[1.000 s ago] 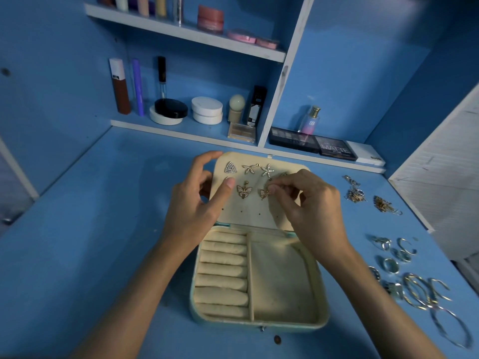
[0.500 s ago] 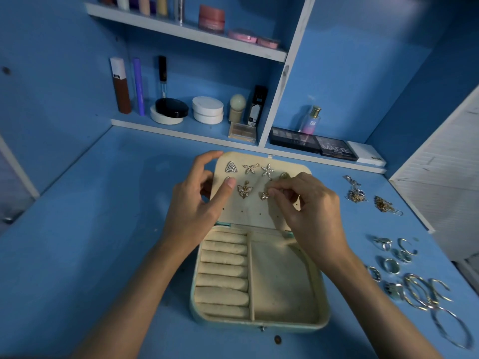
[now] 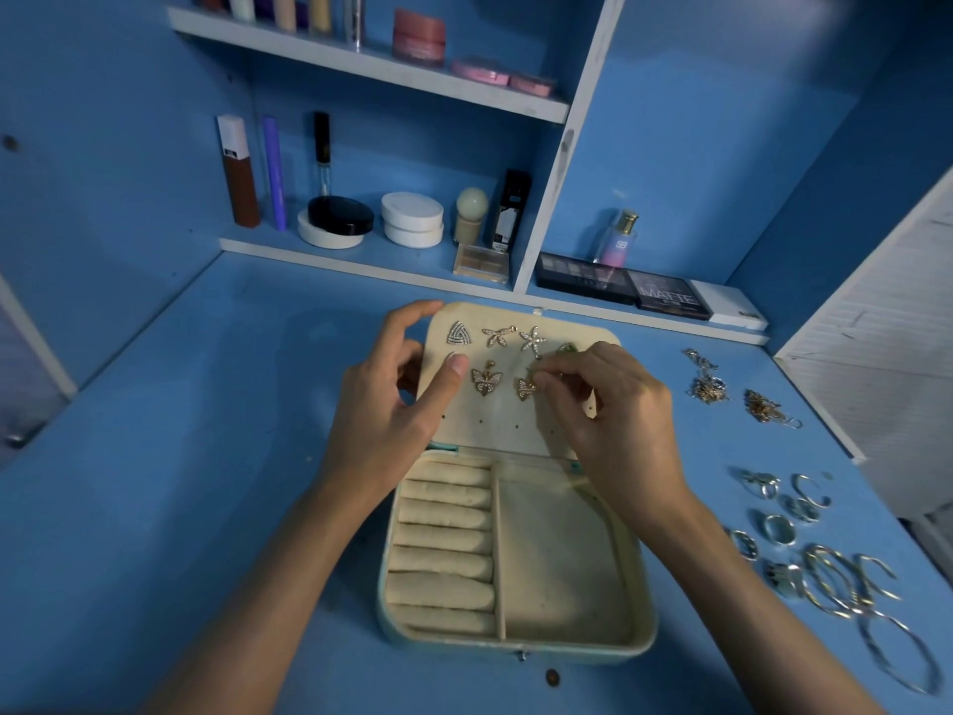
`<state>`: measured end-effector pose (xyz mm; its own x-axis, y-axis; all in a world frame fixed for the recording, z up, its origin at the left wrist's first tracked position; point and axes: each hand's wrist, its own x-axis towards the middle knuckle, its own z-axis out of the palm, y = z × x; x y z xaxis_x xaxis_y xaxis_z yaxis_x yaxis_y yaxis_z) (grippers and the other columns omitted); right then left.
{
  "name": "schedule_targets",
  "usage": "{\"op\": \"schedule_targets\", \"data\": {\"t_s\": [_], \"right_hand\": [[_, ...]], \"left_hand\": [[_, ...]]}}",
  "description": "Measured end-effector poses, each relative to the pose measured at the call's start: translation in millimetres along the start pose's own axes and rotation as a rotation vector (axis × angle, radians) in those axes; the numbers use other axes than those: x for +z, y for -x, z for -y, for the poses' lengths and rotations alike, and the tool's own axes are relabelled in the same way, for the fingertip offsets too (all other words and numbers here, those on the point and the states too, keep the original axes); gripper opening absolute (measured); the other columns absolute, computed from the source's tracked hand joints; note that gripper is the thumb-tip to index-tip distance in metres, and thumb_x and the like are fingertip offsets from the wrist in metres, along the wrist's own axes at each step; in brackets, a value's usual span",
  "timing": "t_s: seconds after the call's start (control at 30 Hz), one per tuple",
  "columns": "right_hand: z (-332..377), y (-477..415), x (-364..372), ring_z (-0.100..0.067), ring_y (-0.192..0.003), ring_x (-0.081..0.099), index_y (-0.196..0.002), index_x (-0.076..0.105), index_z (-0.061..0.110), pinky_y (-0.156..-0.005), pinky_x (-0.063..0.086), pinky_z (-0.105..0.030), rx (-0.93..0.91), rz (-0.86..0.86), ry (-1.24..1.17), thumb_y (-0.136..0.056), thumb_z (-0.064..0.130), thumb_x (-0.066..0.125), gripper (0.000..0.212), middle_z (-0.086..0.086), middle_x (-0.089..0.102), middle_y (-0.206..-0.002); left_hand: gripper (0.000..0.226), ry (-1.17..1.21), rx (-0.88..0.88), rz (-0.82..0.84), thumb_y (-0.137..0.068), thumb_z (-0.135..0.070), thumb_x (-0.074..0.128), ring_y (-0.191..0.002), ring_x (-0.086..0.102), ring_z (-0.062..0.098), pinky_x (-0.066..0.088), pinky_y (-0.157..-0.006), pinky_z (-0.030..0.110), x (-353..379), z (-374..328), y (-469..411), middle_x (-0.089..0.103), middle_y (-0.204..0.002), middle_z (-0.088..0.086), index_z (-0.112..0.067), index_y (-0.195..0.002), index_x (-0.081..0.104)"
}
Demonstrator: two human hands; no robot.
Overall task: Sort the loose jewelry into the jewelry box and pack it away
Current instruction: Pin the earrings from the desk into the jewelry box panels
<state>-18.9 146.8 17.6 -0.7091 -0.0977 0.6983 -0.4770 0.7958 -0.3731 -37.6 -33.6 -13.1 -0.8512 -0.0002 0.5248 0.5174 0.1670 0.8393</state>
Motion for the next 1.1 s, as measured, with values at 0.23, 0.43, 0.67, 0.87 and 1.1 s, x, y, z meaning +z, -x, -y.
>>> {"op": "schedule_targets", "data": {"t_s": [0.23, 0.43, 0.67, 0.87, 1.1], "right_hand": [[1, -6, 2, -0.018, -0.067, 0.055, -0.078, 0.072, 0.011, -0.056, 0.05, -0.039, 0.015, 0.037, 0.015, -0.078, 0.017, 0.063, 0.01, 0.002, 0.061, -0.071], [2, -12, -2, -0.021, -0.08, 0.052, -0.093, 0.069, 0.013, -0.067, 0.046, -0.032, 0.023, 0.046, 0.083, -0.076, 0.025, 0.065, 0.021, 0.0, 0.058, -0.081], [5, -36, -22, -0.024, -0.104, 0.045, -0.112, 0.063, 0.022, -0.081, 0.021, -0.031, -0.041, 0.229, 0.336, -0.069, 0.046, 0.066, 0.049, 0.004, 0.061, -0.103], [13, -44, -36, -0.012, -0.089, 0.048, -0.109, 0.055, 0.025, -0.086, 0.02, -0.027, -0.013, 0.352, 0.198, -0.073, 0.037, 0.075, 0.043, 0.01, 0.053, -0.082], [17, -35, -40, 0.006, -0.082, 0.034, -0.12, 0.051, 0.022, -0.09, 0.023, -0.028, -0.047, 0.332, 0.139, -0.074, 0.028, 0.077, 0.053, 0.01, 0.049, -0.081]], "left_hand": [[0.042, -0.004, 0.011, -0.005, -0.085, -0.039, 0.059, -0.069, 0.06, 0.005, 0.044, -0.064, 0.011, 1, -1, 0, 0.065, -0.076, -0.015, -0.027, -0.123, 0.048], [0.043, 0.012, 0.041, -0.001, -0.084, -0.041, 0.057, -0.069, 0.06, 0.007, 0.044, -0.066, 0.011, 0, -1, 0, 0.066, -0.074, -0.007, -0.026, -0.123, 0.048], [0.037, 0.055, 0.059, 0.005, -0.084, -0.037, 0.056, -0.07, 0.062, 0.013, 0.045, -0.069, 0.013, -2, -5, 1, 0.068, -0.075, 0.0, -0.027, -0.119, 0.049], [0.032, 0.051, 0.103, 0.003, -0.085, -0.035, 0.056, -0.068, 0.06, 0.016, 0.045, -0.068, 0.014, -4, -10, 4, 0.066, -0.074, 0.003, -0.033, -0.115, 0.046], [0.028, -0.171, 0.095, -0.276, -0.086, -0.036, 0.057, -0.106, 0.056, 0.014, 0.046, -0.088, 0.028, -4, -35, 13, 0.058, -0.109, -0.013, -0.026, -0.111, 0.049]]}}
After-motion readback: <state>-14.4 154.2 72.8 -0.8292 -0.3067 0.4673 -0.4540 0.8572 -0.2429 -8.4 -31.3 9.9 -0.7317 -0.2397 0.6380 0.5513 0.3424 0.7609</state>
